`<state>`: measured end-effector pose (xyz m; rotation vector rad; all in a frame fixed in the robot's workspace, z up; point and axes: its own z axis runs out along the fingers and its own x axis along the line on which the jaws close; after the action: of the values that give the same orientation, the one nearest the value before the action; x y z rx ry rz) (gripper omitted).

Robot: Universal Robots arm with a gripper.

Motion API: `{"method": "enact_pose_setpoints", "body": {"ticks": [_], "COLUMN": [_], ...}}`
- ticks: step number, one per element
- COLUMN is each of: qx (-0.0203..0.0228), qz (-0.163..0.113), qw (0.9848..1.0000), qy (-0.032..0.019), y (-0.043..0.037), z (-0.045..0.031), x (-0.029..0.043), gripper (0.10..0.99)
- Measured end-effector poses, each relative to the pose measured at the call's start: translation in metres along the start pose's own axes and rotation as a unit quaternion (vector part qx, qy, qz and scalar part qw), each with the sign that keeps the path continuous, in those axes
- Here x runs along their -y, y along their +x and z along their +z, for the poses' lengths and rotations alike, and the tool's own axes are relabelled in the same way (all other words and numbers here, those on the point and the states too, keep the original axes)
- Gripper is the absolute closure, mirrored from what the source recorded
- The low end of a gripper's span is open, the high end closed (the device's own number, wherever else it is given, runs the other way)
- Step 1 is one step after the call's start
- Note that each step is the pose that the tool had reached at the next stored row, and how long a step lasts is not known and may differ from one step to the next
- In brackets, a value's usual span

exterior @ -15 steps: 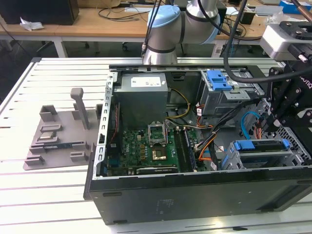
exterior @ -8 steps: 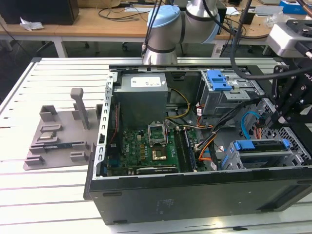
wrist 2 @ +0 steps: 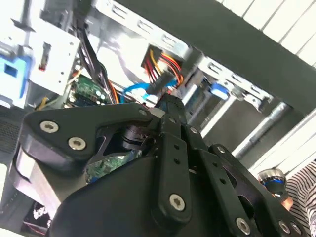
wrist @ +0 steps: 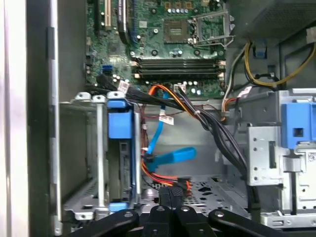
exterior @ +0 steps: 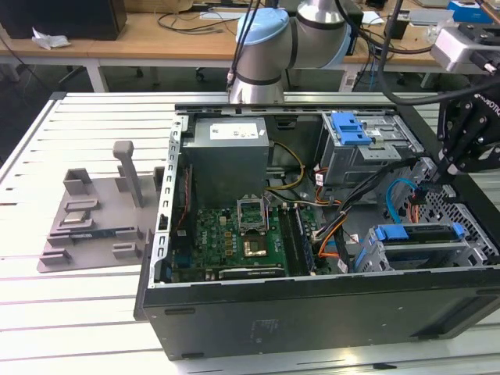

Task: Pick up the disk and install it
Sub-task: 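Insert the first disk wire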

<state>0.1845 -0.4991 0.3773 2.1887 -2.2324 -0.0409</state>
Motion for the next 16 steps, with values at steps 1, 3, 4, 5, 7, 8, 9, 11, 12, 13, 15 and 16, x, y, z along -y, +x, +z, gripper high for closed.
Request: {"method": "enact_pose_setpoints", "body": {"ticks": [1, 3, 4, 5, 7, 8, 9, 11, 12, 13, 15, 16], "qx": [-0.0003, -0.0008, -0.0008, -0.0008, -0.0008, -0.0007, -0.0008, -0.0007, -0.0008, -0.0008, -0.0021, -0.0052], "qz": [0.000, 0.000, 0.000, 0.000, 0.000, 0.000, 0.000, 0.000, 0.000, 0.000, 0.000, 0.000], "qw": [1.0000, 1.0000, 1.0000, 1.0000, 1.0000, 1.0000, 1.0000, 1.0000, 1.0000, 1.0000, 1.0000, 1.0000], "qy": [0.0000, 0.0000, 0.0000, 0.0000, 0.0000, 0.0000, 0.0000, 0.0000, 0.0000, 0.0000, 0.0000, 0.0001], "y": [-0.0009, -0.0060, -0.0061, -0.0062, -0.0063, -0.0063, -0.0064, -0.0064, -0.0065, -0.0065, -0.0073, -0.0098], "z": [0.0003, 0.0014, 0.0015, 0.0014, 0.0015, 0.0015, 0.0014, 0.0015, 0.0014, 0.0015, 0.0028, 0.0049], "x": [0.0014, 0.0038, 0.0039, 0.0039, 0.0039, 0.0039, 0.0039, 0.0039, 0.0039, 0.0039, 0.0039, 0.0040], "gripper": [0.980, 0.980, 0.980, 0.980, 0.980, 0.973, 0.918, 0.851, 0.784, 0.784, 0.784, 0.784]}}
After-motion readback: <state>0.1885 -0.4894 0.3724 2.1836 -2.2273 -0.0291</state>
